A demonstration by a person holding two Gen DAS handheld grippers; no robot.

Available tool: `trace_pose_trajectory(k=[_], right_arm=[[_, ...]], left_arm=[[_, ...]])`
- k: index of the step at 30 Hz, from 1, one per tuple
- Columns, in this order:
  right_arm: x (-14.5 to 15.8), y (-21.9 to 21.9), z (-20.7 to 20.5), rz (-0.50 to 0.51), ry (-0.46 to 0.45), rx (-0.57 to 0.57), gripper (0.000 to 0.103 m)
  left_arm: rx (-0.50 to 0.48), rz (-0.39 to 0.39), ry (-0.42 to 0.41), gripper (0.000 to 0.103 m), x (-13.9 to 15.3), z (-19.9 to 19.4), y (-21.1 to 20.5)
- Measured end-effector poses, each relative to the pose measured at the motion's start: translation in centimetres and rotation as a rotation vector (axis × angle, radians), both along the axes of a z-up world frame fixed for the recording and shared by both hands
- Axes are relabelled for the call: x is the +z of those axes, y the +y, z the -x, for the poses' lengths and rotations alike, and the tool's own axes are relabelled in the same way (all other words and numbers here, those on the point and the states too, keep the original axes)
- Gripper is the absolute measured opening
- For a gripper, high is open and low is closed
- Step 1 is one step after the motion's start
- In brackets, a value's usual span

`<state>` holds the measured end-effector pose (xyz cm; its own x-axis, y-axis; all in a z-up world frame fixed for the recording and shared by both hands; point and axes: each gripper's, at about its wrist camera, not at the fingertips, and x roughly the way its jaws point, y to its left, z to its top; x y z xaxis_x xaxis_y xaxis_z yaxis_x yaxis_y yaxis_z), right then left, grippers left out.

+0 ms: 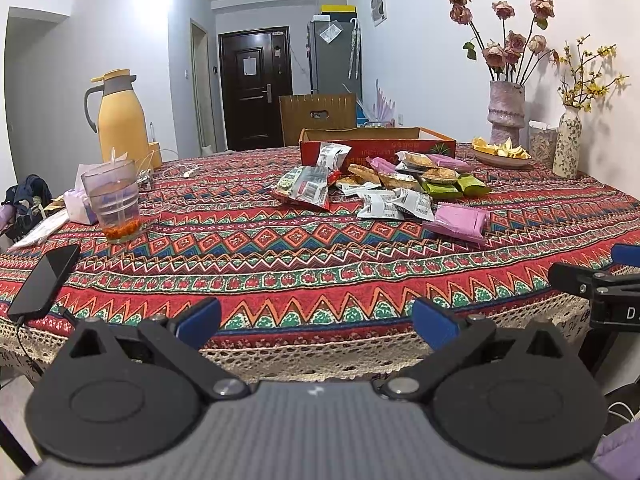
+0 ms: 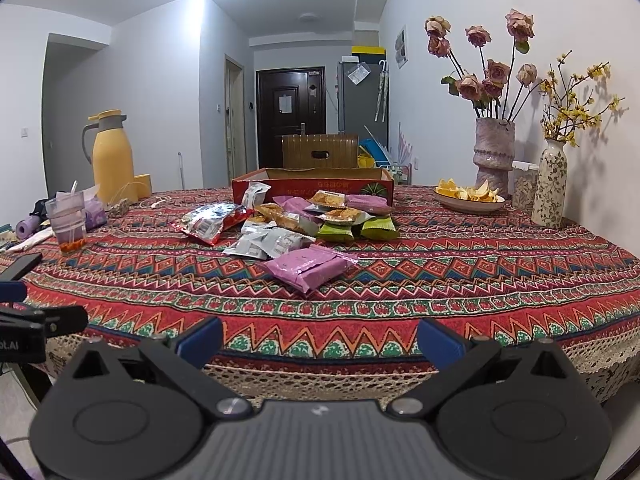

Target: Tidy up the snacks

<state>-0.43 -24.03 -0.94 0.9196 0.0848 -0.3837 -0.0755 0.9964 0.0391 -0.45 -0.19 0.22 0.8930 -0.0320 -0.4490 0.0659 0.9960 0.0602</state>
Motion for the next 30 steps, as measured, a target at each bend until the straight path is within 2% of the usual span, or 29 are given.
trace_pose_trajectory(k=[19, 30], right_arm=[[0.1, -0.1, 0.0, 0.002, -0.005, -0.001, 0.103], [0.0, -1.0, -2.4, -0.025, 0.001, -0.012, 0.103]], left_arm=[[0.001, -0.011, -0.001, 0.103, 0.1, -0.2, 0.0], [0.05, 0.003, 0.032, 0.103, 0.1, -3.5, 1.1]])
